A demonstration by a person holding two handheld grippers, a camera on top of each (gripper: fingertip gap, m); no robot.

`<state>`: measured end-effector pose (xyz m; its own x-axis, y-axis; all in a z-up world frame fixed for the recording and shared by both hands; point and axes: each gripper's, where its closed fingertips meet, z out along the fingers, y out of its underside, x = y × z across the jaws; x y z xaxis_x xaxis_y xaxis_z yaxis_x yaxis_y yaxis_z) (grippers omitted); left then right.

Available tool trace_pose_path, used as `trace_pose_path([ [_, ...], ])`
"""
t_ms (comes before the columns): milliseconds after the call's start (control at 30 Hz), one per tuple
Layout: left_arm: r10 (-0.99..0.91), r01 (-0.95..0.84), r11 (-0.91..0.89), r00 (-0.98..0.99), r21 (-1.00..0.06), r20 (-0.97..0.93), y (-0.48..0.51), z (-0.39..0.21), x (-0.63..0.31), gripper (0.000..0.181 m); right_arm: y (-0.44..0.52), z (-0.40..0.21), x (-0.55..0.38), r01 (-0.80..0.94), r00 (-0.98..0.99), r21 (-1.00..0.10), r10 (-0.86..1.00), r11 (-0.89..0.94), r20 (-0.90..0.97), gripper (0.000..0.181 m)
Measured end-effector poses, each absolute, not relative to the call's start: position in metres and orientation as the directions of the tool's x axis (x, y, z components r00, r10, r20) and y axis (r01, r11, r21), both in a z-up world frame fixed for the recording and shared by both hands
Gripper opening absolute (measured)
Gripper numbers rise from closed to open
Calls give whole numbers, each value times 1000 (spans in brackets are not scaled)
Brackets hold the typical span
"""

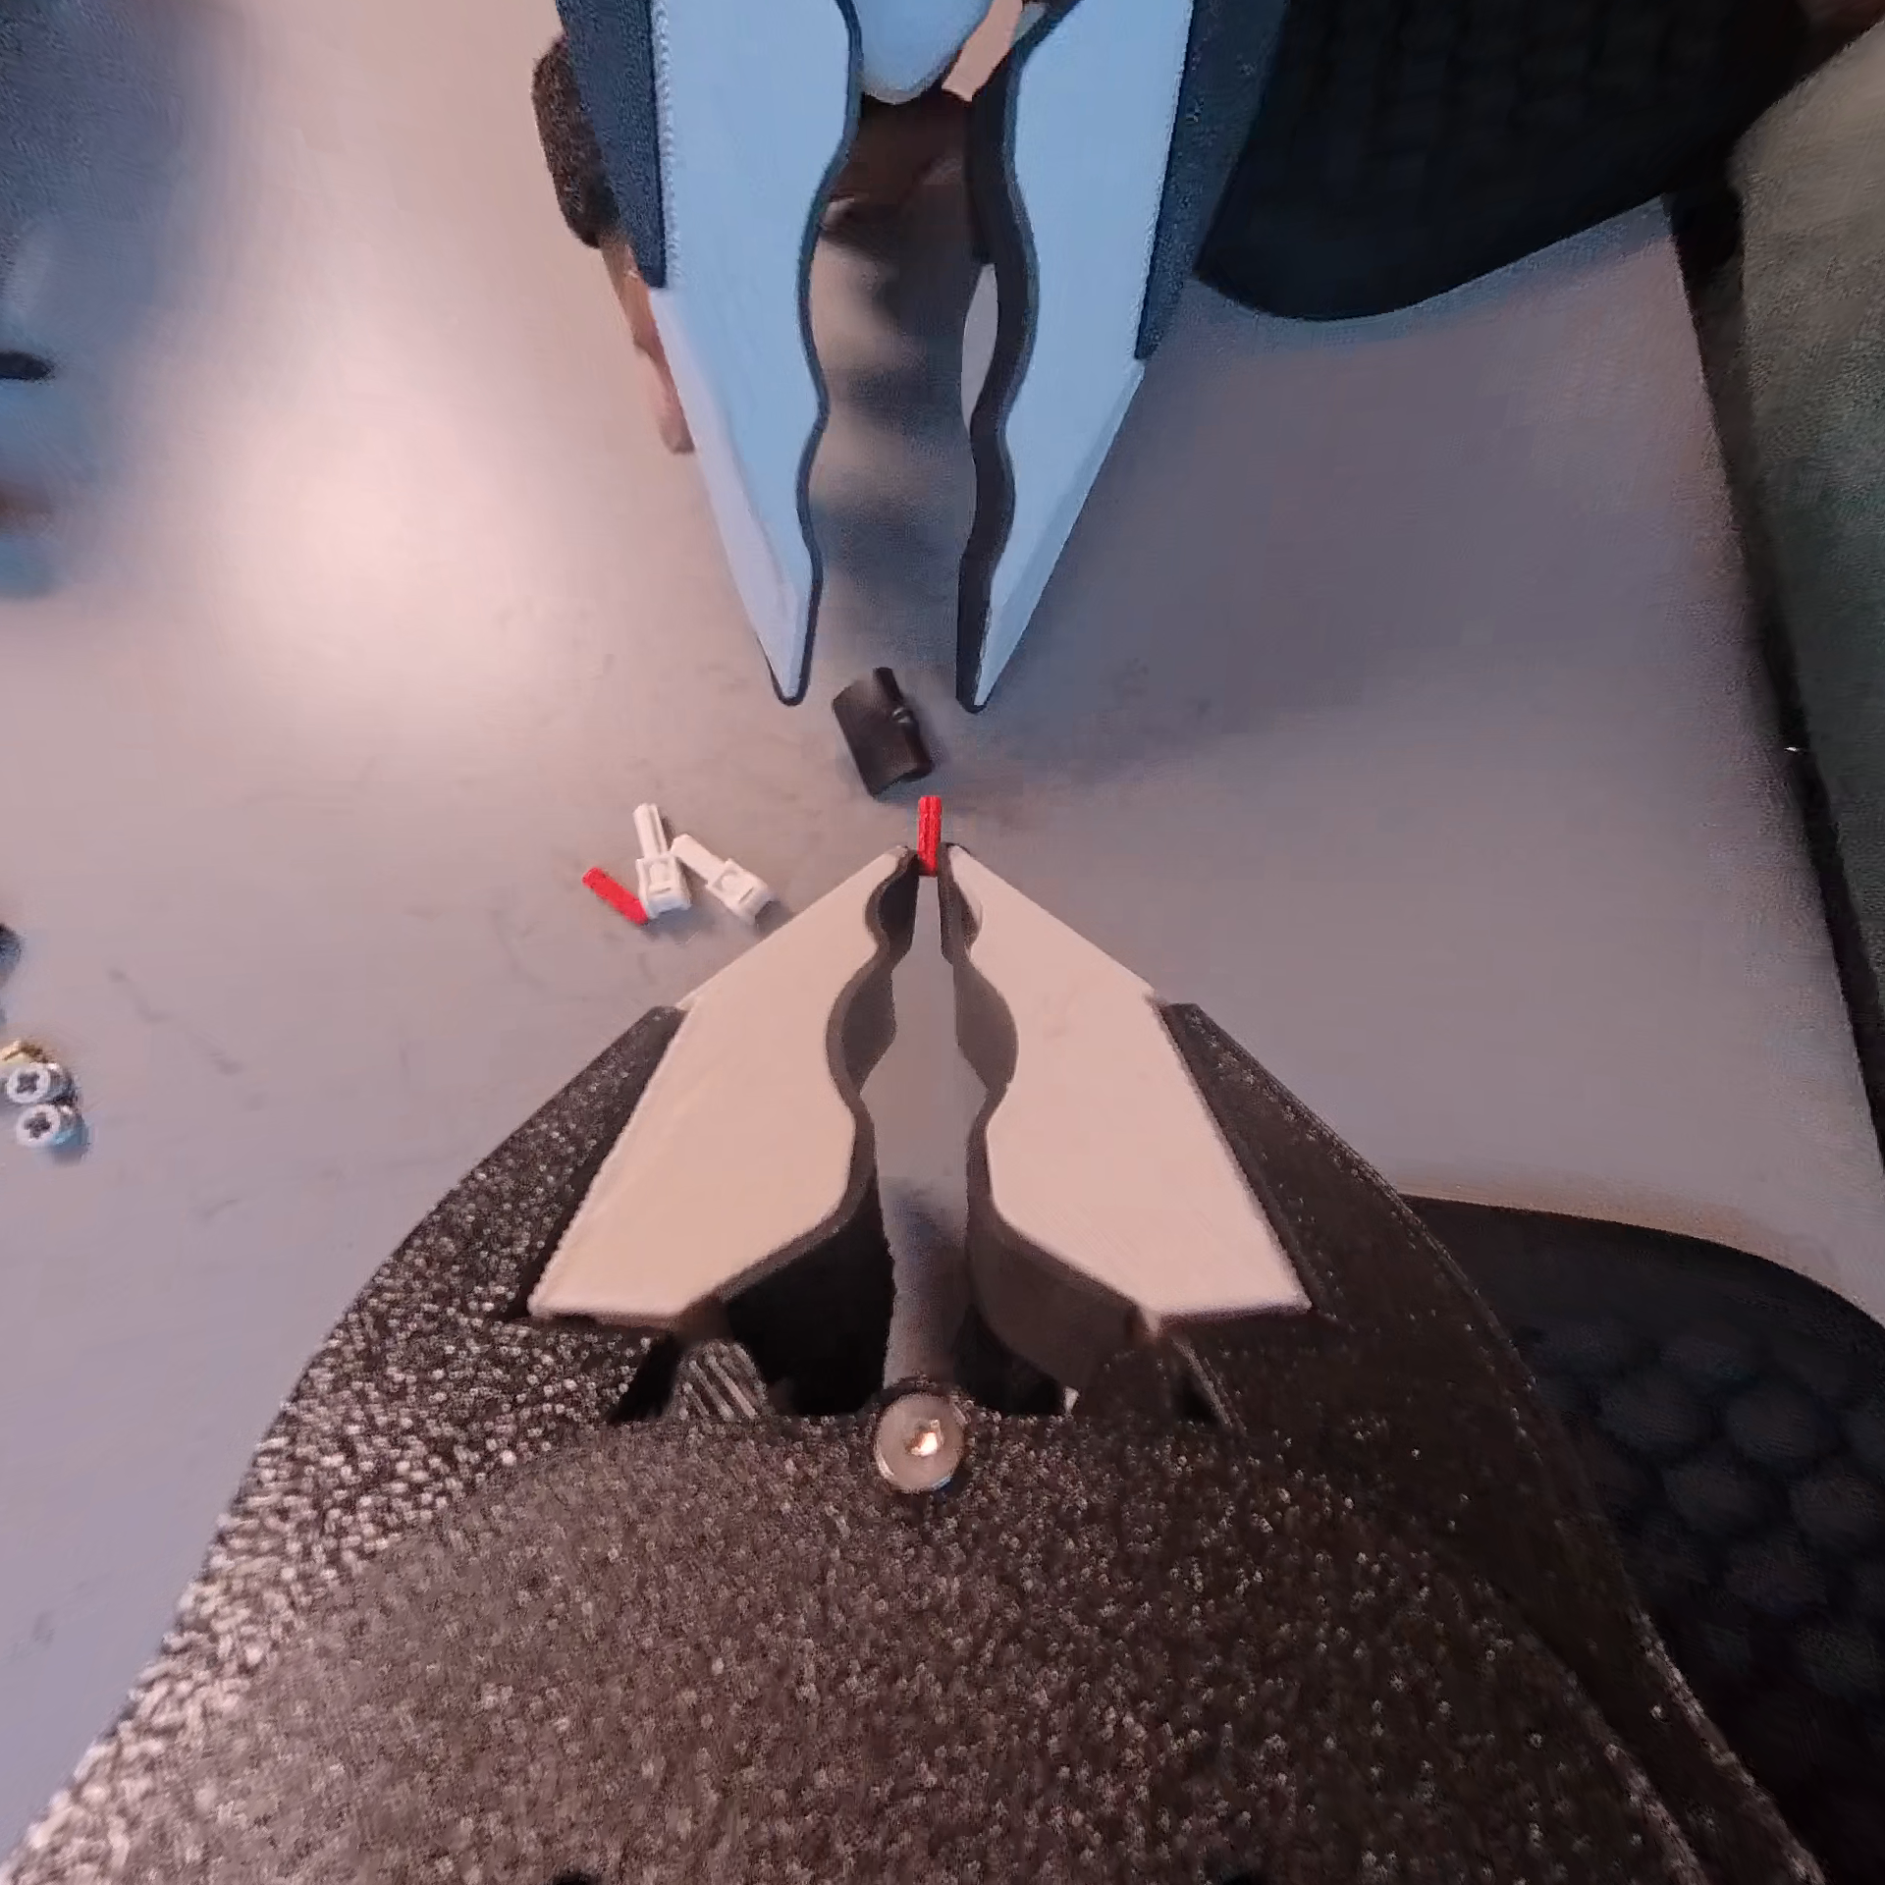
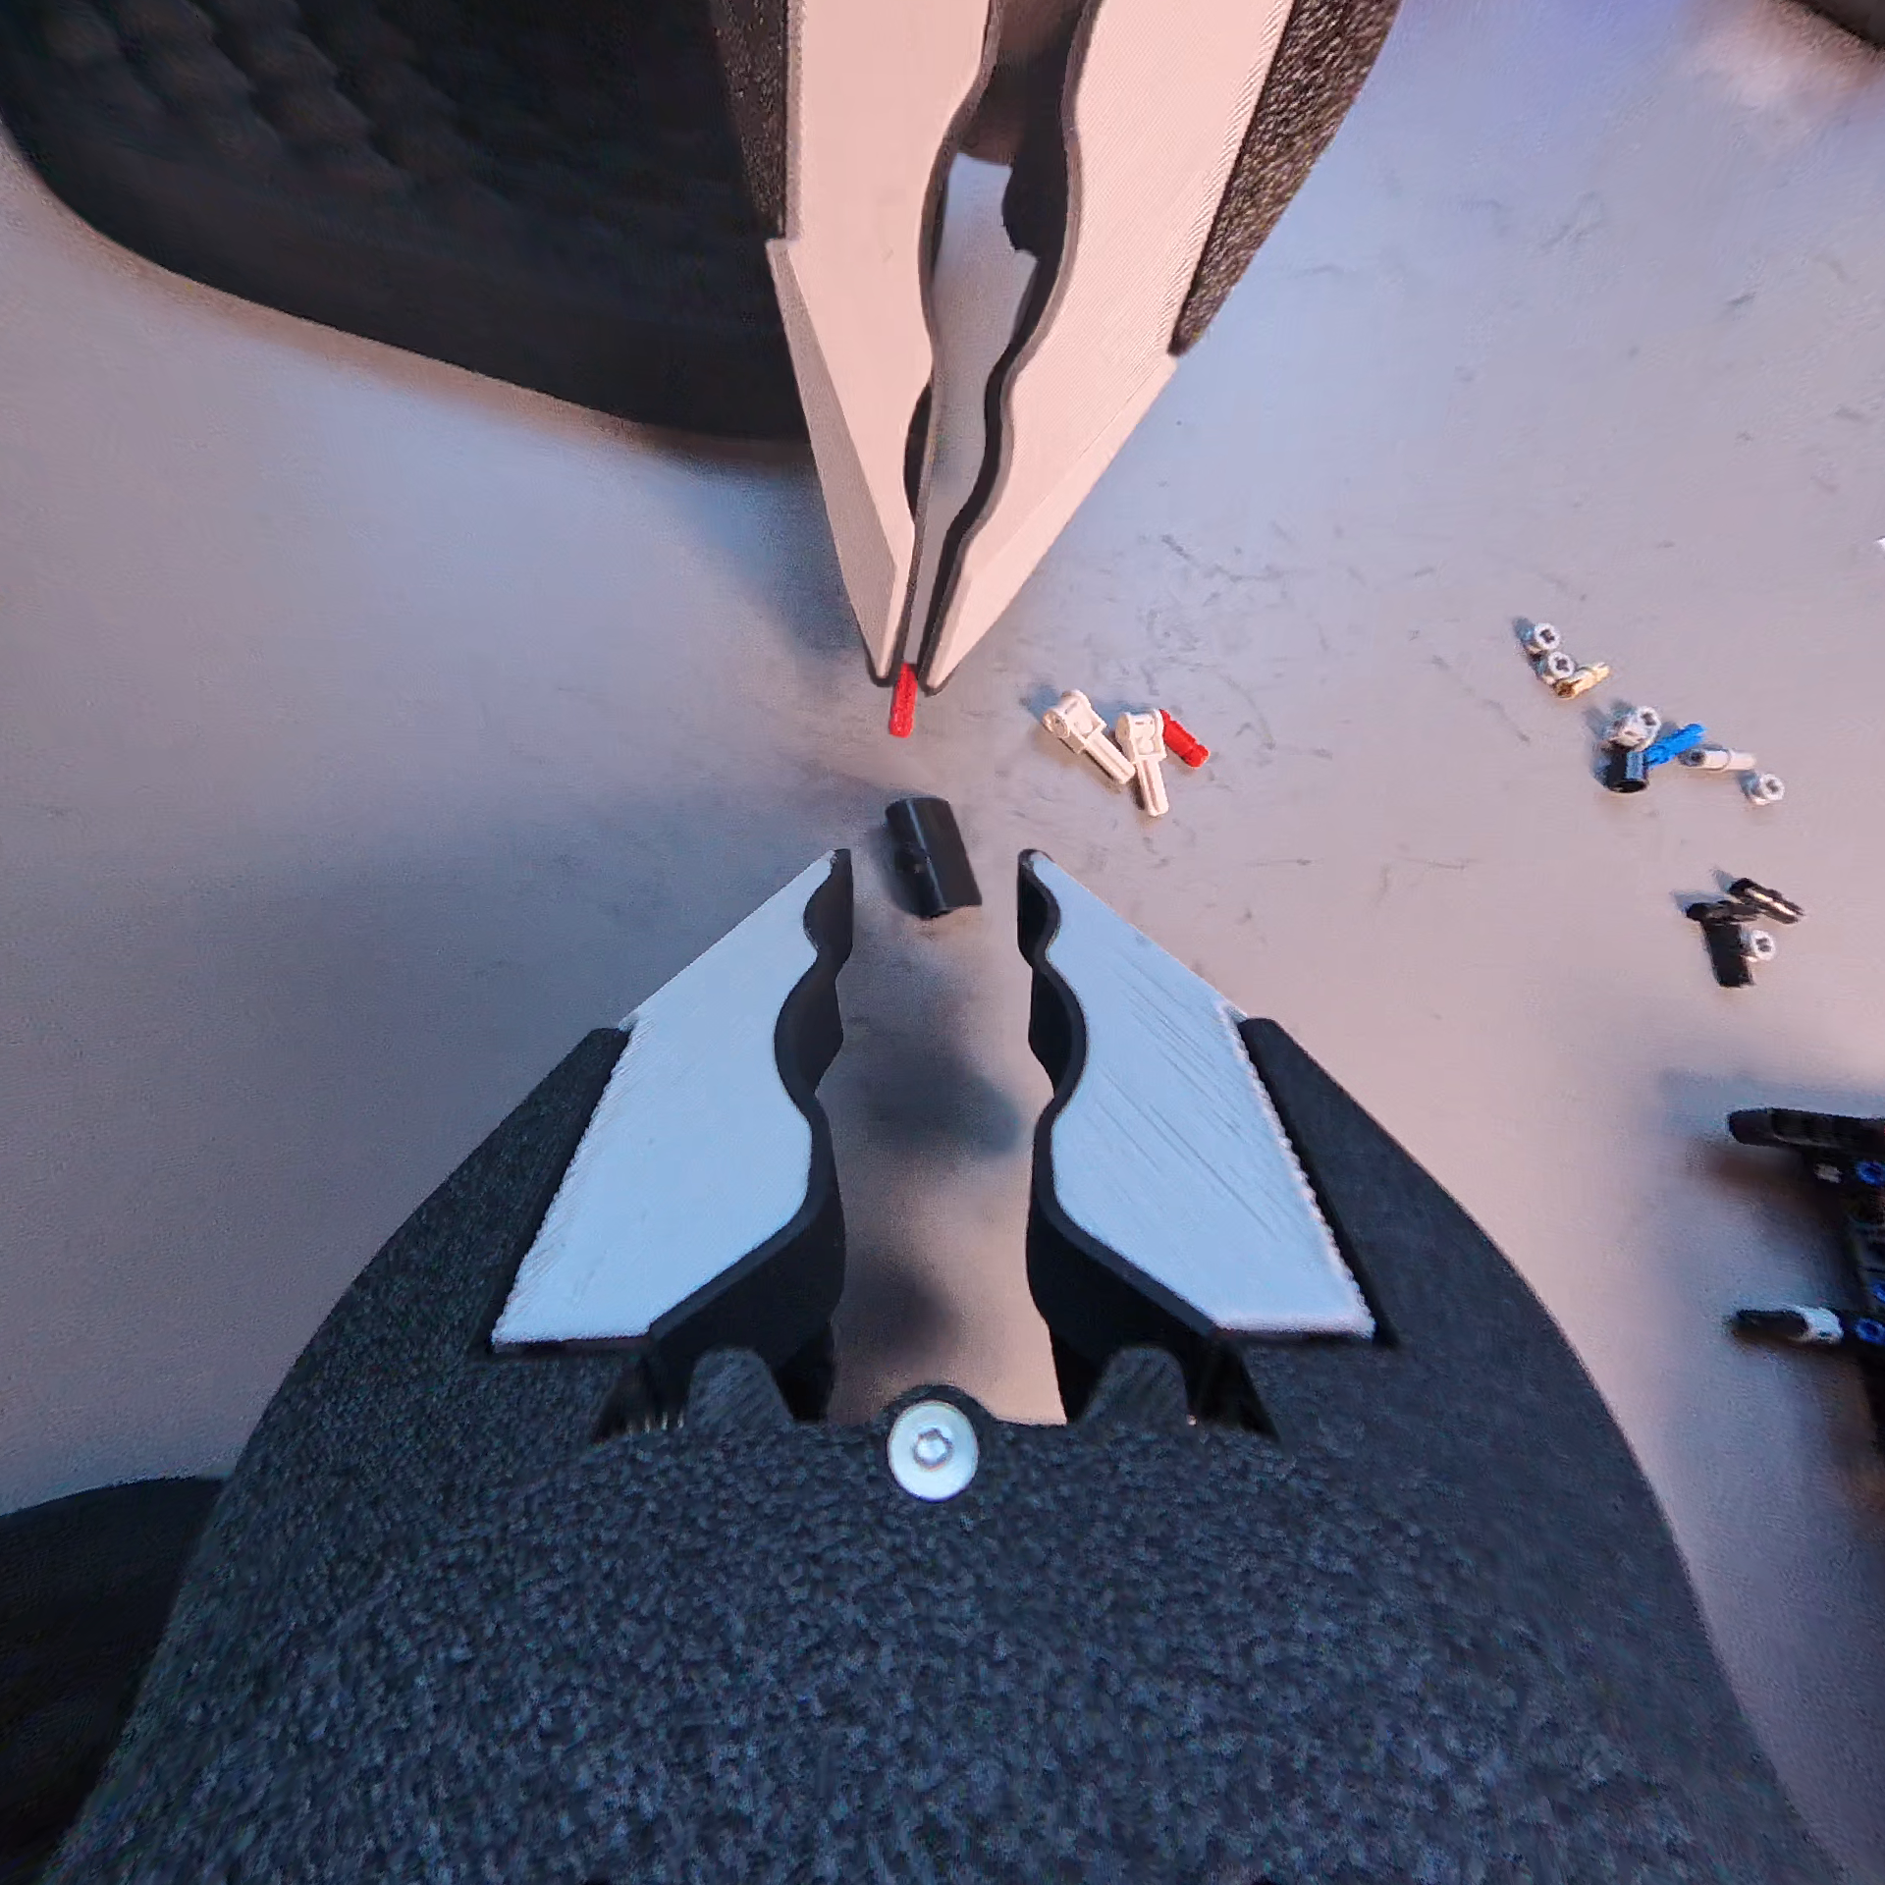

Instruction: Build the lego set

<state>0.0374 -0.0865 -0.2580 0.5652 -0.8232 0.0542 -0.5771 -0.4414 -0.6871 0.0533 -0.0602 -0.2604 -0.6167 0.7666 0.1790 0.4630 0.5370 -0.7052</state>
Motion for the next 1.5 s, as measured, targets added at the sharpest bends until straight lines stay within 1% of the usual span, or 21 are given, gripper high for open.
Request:
trace_pose_path([
  [267, -790, -566, -479, 611, -671, 48, -79, -269, 34, 1, -60, -268, 49, 517, -646, -674, 757, 527, 97, 26],
  [433, -775, -559, -500, 630, -662, 52, -77, -271, 33, 1, -61, -269, 49, 546, -612, -661, 784, 516, 106, 13],
  [667, -778, -564, -493, 627, -662, 45, -76, -268, 39, 1, -60, -269, 49, 590, -540, -648, 832, 483, 128, 13],
  [1100, -770, -588, -488, 638, -645, 1, -76, -270, 42, 1, -60, -269, 49, 621, -486, -634, 861, 461, 150, 12],
  [1267, -754, -575, -520, 656, -631, 23, -77, -271, 43, 0, -60, -269, 49, 628, -476, -622, 863, 468, 168, 11],
  [1500, -781, -634, -477, 624, -609, -38, -77, -271, 42, 0, -61, -269, 49, 620, -496, -588, 840, 520, 219, 11],
])
